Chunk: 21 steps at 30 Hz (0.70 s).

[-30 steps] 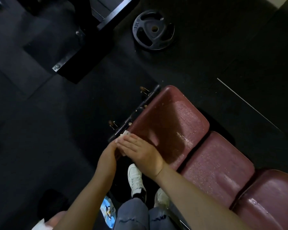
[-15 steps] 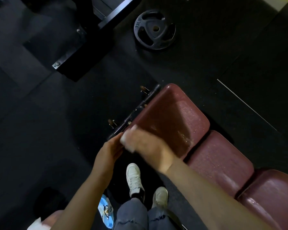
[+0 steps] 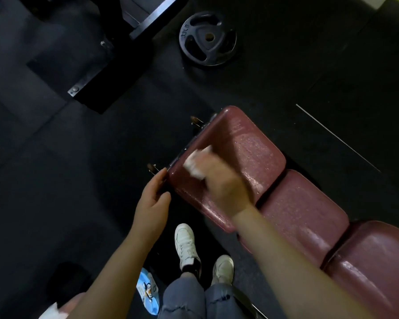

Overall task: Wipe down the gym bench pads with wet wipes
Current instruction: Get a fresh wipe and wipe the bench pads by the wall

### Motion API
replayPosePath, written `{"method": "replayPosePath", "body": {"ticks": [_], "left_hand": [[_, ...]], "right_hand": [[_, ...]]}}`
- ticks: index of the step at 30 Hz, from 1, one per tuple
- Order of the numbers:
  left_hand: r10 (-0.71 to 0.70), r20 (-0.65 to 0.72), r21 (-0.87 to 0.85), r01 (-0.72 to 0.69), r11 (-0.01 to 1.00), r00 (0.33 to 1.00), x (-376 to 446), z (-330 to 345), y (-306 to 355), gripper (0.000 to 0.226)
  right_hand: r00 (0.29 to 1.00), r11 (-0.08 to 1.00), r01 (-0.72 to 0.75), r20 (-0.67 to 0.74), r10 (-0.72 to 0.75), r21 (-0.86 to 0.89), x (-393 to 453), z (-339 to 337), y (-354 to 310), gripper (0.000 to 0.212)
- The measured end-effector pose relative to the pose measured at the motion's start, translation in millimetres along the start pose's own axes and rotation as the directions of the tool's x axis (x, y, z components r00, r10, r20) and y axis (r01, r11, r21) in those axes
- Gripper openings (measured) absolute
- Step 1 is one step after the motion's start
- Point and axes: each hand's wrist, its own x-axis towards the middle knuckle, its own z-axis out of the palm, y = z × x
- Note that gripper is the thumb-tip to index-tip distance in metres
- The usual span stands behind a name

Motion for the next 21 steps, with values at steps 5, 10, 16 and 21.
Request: {"method": "replayPosePath", "body": {"ticks": [5, 10, 16, 21], "left_hand": [[0.102, 0.063, 0.232, -0.114, 0.966, 0.993, 0.7, -2.7, 3.5, 0.07], [0.19, 0.066, 0.382, -0.2, 0.902, 0.98, 0.1, -1.2, 0.8, 0.076], [0.236, 0.075, 0.49, -0.241, 0.837, 0.969, -6.2, 7.3, -3.9, 0.081], [0.32, 0.112, 0.616, -0.318, 0.72, 0.941, -7.0, 6.2, -6.4, 0.084]], "right_hand": [[0.864, 0.903, 0.421, 0.34, -0.372, -0.081, -14.9, -25.2, 30.3, 0.034], [0.887, 0.843, -0.459, -0.195, 0.418, -0.281, 17.1, -47.6, 100.7, 0.04], [0.996, 0.995, 0.053, 0.077, -0.047, -0.079, -50.7, 3.6, -0.5, 0.031], [0.953, 0.953, 0.259, 0.203, -0.225, -0.16, -44.0, -15.5, 29.9, 0.031]]}}
